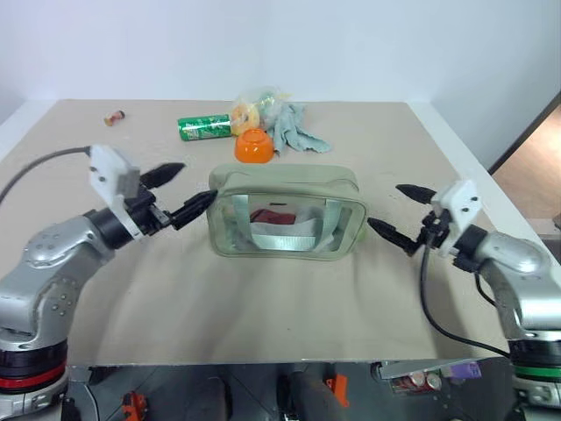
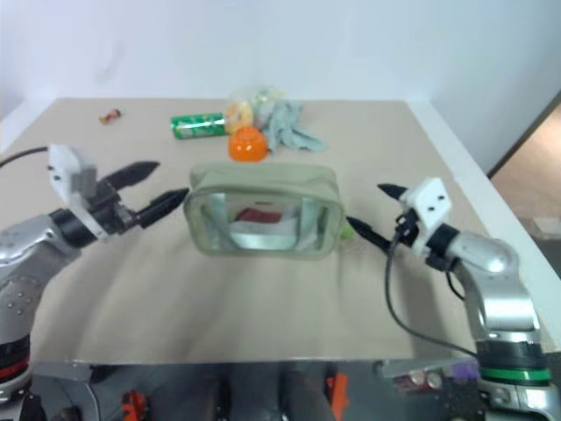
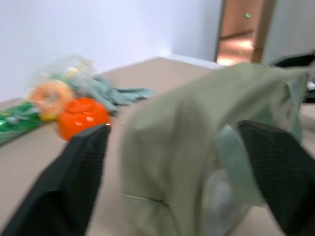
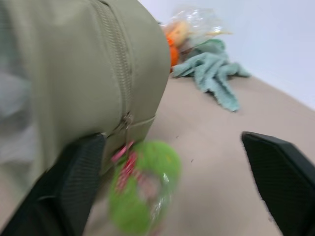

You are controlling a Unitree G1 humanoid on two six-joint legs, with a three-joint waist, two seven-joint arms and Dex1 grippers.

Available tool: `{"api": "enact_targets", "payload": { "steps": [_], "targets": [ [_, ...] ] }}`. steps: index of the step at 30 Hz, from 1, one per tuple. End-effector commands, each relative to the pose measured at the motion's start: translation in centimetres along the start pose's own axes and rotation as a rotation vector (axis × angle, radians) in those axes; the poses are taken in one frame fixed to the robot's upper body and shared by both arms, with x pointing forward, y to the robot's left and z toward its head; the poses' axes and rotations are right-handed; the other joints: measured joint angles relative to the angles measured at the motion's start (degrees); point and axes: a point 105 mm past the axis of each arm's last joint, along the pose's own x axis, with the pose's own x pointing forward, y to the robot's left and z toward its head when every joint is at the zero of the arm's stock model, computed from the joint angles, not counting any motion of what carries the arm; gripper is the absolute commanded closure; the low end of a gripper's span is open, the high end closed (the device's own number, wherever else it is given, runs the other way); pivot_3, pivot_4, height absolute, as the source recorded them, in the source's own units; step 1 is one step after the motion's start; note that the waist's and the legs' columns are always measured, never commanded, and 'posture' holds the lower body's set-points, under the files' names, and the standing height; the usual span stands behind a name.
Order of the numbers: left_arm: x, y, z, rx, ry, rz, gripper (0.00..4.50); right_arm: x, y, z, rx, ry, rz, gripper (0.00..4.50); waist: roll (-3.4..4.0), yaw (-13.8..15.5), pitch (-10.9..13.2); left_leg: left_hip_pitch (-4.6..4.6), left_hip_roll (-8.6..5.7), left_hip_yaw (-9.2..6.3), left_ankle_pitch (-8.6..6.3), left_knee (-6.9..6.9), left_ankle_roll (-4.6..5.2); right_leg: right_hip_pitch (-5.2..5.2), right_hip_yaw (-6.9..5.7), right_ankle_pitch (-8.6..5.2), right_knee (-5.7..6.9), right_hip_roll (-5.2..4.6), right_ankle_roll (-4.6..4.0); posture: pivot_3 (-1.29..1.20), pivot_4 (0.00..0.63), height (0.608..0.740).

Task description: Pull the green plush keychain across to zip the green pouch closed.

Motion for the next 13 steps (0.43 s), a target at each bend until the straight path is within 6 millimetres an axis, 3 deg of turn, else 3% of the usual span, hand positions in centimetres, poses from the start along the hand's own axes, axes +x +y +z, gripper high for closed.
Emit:
{"api": "enact_targets", "payload": {
  "steps": [1,3,5,8,13],
  "targets": [
    [-2.5,0.9,-0.7,0.014,0.044,0.094,0.03,-2.8,0.1,-0.1,0.074,0.016,0.035,0.00,0.01,0.0,0.0,0.03,0.02,0.00,0.00,-0.02,0.00,0.01,0.00,-0.01,0.00,0.00,-0.01,0.00,0.150,0.740],
    [-3.7,0.7,-2.6,0.052,0.122,0.123,0.03,-4.0,0.7,-1.1,0.112,0.053,0.053,0.00,0.02,-0.2,0.0,0.10,0.03,0.04,-0.01,-0.08,0.00,0.01,0.05,-0.04,0.00,-0.02,-0.05,0.00,0.150,0.740],
    [-4.7,-0.3,-5.0,0.069,0.204,0.116,0.03,-4.3,3.2,-1.7,0.148,0.073,0.150,0.00,0.01,-0.2,0.0,0.11,0.06,0.04,-0.02,-0.09,-0.02,0.00,0.05,-0.06,0.01,0.01,-0.09,0.00,0.150,0.740],
    [-5.4,-1.8,-7.8,0.066,0.277,0.121,0.03,-3.3,5.6,-1.3,0.144,0.018,0.191,0.00,0.01,-0.2,0.0,0.17,0.09,-0.04,-0.01,-0.07,-0.03,0.03,-0.02,-0.06,0.03,0.03,-0.12,0.00,0.150,0.740],
    [-4.6,-4.1,-9.6,0.117,0.269,0.095,0.03,-0.5,8.1,-0.6,0.119,-0.070,0.217,0.00,0.00,-0.1,0.0,0.24,0.07,-0.13,0.16,0.00,0.08,0.08,-0.04,-0.03,0.03,0.05,-0.29,0.00,0.150,0.740]
  ]
}}
